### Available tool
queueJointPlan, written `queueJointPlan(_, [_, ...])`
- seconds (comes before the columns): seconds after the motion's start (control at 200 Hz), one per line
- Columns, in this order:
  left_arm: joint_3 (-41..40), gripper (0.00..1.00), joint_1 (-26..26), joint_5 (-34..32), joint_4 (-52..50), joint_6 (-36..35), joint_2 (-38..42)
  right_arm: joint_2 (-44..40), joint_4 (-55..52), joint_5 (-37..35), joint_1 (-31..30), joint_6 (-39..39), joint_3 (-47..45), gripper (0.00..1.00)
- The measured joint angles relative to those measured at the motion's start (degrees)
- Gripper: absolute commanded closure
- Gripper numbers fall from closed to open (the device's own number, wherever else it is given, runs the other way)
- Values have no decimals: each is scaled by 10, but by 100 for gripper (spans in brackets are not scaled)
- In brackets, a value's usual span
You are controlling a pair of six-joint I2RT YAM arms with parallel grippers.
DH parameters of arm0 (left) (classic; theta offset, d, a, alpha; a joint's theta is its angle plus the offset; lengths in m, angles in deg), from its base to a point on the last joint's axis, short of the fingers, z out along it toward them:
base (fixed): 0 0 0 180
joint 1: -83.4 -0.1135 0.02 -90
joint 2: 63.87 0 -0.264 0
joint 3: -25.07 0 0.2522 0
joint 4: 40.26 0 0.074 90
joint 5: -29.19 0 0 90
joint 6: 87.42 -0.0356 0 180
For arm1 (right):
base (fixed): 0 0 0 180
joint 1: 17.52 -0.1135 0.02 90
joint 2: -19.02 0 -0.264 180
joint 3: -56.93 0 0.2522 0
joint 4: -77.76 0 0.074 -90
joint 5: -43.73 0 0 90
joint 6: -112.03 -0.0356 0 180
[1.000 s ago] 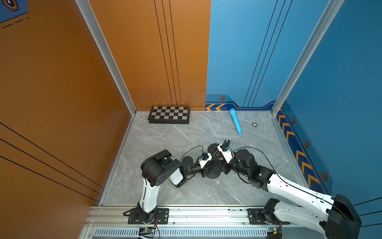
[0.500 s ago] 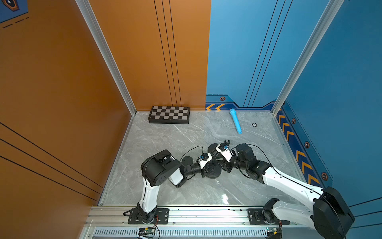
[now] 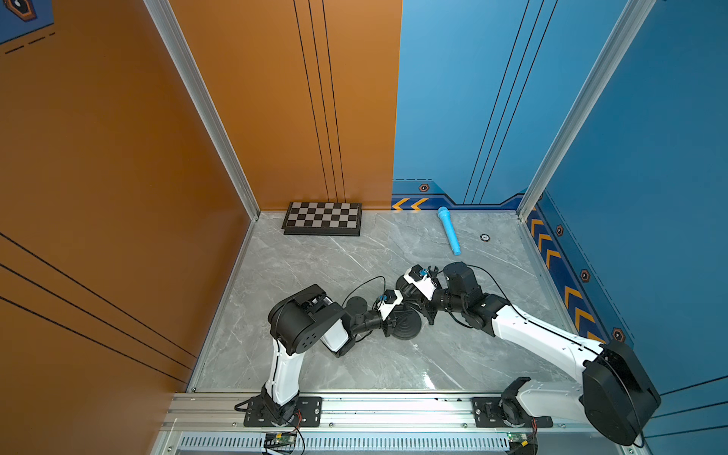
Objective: Assemble a microphone stand
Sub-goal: Screw the microphone stand pole into the microphone stand base.
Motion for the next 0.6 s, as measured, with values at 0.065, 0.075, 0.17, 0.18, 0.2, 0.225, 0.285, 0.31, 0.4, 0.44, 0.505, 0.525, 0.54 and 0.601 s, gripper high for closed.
queueJointPlan(0.065, [0, 79, -2, -3, 0, 2, 0, -3, 20, -27, -10, -20, -10, 100])
queueJointPlan(0.075, [0, 79, -2, -3, 0, 2, 0, -4, 24, -33, -12, -25, -13, 100])
queueJointPlan(0.17, [0, 79, -3, -8, 0, 0, -1, -22, 67, -133, -56, -82, -43, 100])
queueJointPlan(0.18, [0, 79, -3, -9, 0, -1, -2, -24, 72, -151, -65, -91, -46, 100])
queueJointPlan(0.2, [0, 79, -4, -9, 0, -2, -2, -26, 78, -181, -79, -102, -50, 100])
queueJointPlan(0.225, [0, 79, -4, -9, 0, -2, -3, -28, 87, -227, -103, -121, -56, 100])
queueJointPlan(0.285, [0, 79, -4, -10, 1, -3, -5, -26, 106, -338, -156, -165, -64, 100])
queueJointPlan(0.31, [0, 79, -4, -9, 3, -2, -6, -22, 111, -386, -177, -185, -65, 100])
queueJointPlan(0.4, [0, 79, -4, -9, 10, 4, -9, 7, 121, -532, -240, -254, -58, 100])
queueJointPlan(0.44, [0, 79, -5, -9, 14, 9, -11, 26, 120, -587, -259, -283, -48, 100])
queueJointPlan(0.505, [0, 79, -8, -10, 18, 15, -13, 55, 117, -653, -279, -319, -30, 100])
queueJointPlan(0.525, [0, 79, -9, -11, 19, 17, -14, 62, 115, -666, -283, -327, -24, 100])
queueJointPlan(0.54, [0, 79, -10, -11, 19, 19, -14, 68, 113, -677, -286, -335, -20, 100])
queueJointPlan(0.601, [0, 79, -11, -13, 22, 19, -15, 81, 107, -701, -291, -355, -9, 98])
